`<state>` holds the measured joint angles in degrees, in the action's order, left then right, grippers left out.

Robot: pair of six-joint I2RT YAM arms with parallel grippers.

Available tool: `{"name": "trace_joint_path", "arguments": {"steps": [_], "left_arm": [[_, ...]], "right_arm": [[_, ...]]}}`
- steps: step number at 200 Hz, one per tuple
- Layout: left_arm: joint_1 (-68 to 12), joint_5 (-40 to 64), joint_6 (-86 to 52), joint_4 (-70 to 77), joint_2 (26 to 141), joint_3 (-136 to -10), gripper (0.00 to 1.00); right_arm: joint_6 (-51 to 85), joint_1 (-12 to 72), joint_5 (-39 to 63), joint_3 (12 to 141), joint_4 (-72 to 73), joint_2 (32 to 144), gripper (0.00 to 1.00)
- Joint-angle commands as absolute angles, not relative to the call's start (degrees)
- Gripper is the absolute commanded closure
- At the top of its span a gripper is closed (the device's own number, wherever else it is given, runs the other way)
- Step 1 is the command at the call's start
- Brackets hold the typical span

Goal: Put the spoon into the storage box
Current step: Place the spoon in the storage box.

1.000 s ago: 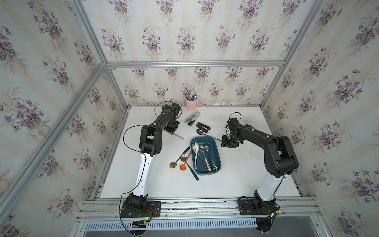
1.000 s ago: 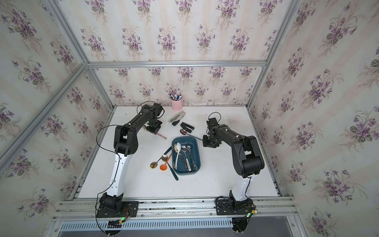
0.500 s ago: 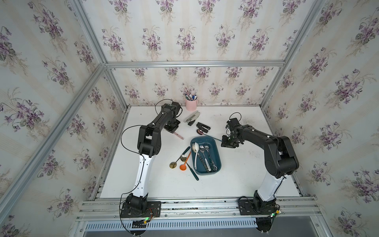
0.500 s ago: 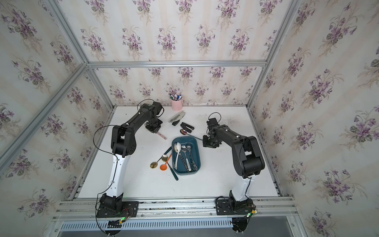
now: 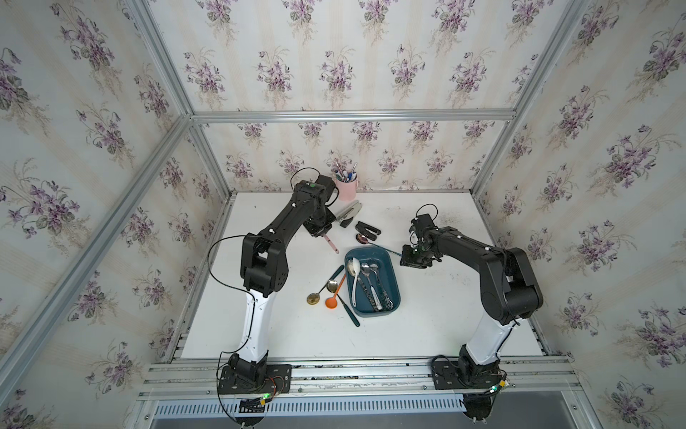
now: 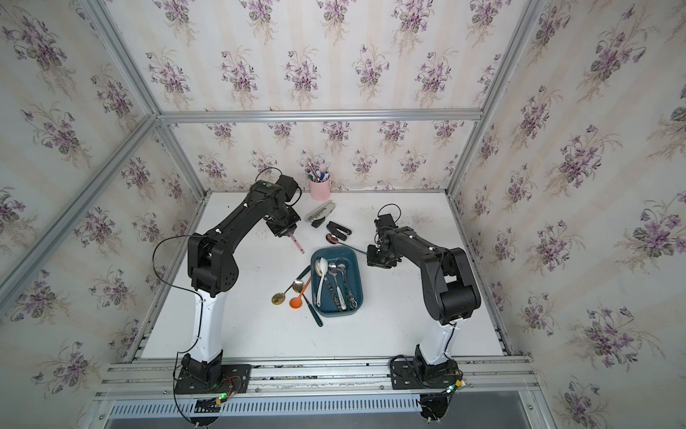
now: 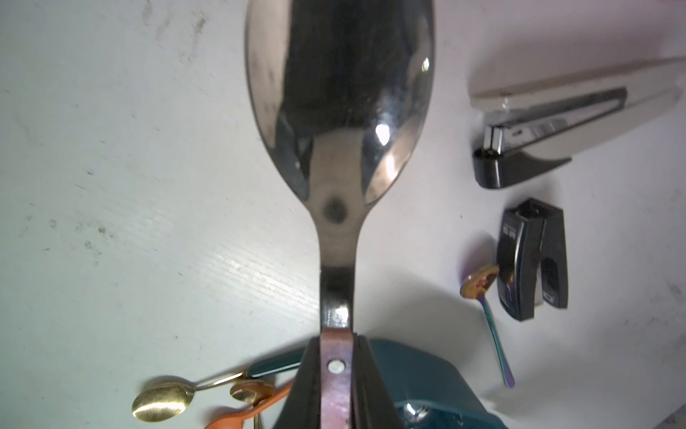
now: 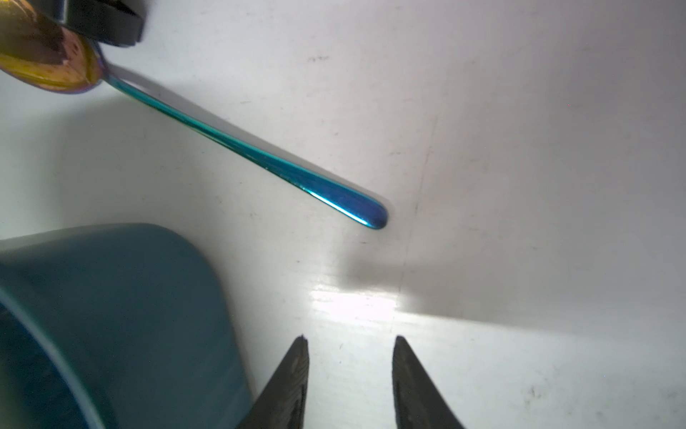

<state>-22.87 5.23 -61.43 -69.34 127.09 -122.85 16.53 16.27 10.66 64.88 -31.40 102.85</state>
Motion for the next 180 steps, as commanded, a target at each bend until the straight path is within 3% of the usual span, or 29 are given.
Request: {"name": "trace_joint_path", "arguments": {"steps": [1,63,180], "left_arm": [[-25.4,8.1,-59.1,-72.0,125.2,-122.7,0.95],[-34.1,13.4,-59.6,-72.4,122.9,-121.0,0.94],[-45.2,14.2,-57.8,-72.1,124.4,-115.6,0.94]], "right_arm": [[17.6,16.3,11.4,64.1,-30.5,102.0,0.6],[18.1,16.0,11.0,64.8,-30.5,101.7,0.6],[17.4,15.0,8.0,62.7,-29.4,96.6,0.6]]}}
